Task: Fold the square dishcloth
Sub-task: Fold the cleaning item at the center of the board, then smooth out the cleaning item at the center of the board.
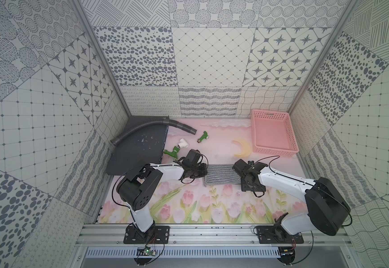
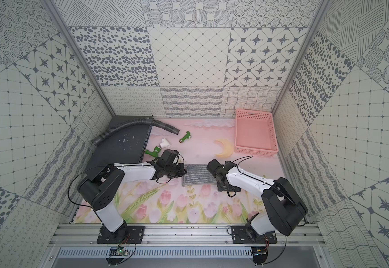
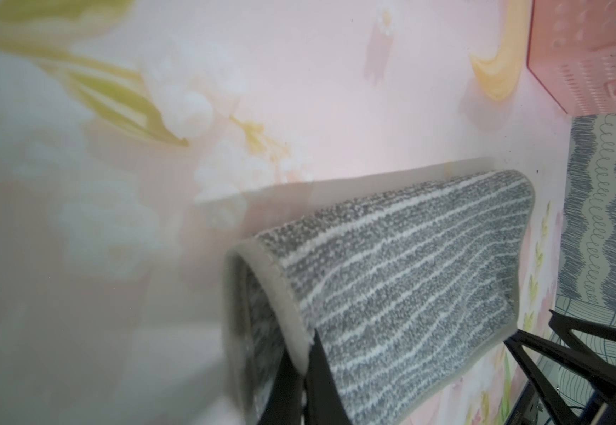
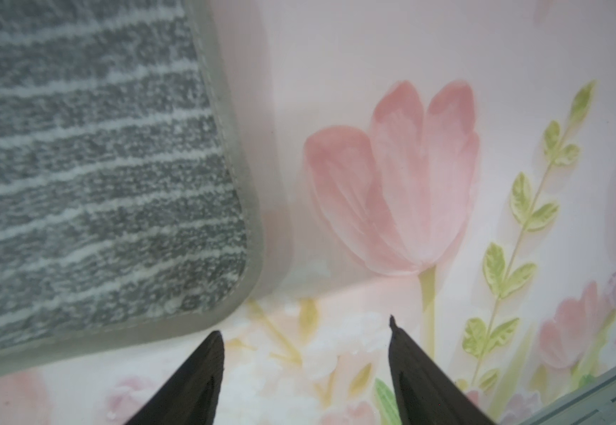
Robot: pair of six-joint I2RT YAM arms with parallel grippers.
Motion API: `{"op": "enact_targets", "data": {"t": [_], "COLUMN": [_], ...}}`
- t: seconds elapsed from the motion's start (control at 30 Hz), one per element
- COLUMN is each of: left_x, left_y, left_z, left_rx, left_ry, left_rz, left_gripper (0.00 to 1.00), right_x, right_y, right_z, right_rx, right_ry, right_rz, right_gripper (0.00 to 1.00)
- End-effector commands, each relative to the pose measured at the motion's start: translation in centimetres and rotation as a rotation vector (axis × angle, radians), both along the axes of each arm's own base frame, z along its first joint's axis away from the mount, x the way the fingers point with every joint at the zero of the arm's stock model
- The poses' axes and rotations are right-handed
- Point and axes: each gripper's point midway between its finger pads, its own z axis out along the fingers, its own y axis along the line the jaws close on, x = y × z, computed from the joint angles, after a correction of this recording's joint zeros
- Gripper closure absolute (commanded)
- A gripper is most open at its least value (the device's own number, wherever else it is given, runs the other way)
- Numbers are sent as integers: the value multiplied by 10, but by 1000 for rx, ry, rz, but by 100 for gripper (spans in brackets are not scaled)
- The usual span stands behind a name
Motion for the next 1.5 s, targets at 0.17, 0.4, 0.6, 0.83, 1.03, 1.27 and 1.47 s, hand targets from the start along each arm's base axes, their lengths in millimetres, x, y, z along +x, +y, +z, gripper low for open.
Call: {"op": "enact_targets", "data": {"t": [0.17,0.4,0.6,0.83,1.03,1.27,1.47], "left_x": [3,-1,-8,-10,-19,-29,-28], "left_y": [6,25,38,34,-3,-36,-20], "left_z": [34,49,56,70,74,49,11], "left_rx": [-28,23,51,72,59,52,86], "left_ry": [-82,-113,-139,-187,-211,-157,-58], "left_rz": [10,72,119,90,-12,-111,-61], "left_gripper": [71,65,64,64,64,65,68], "right_x": [9,20,31,36,39,47,39], "right_y": [9,24,41,43,45,53,41], "right_z": [41,63,63,40,21,5,-22], "right_rx": [132,255,419,613,715,753,719], "right_ry": [-115,-198,-246,-253,-246,-229,-192], "right_rz": [6,-3,-29,-121,-172,-189,-242], "right_gripper": [33,53,68,83,85,87,88]}}
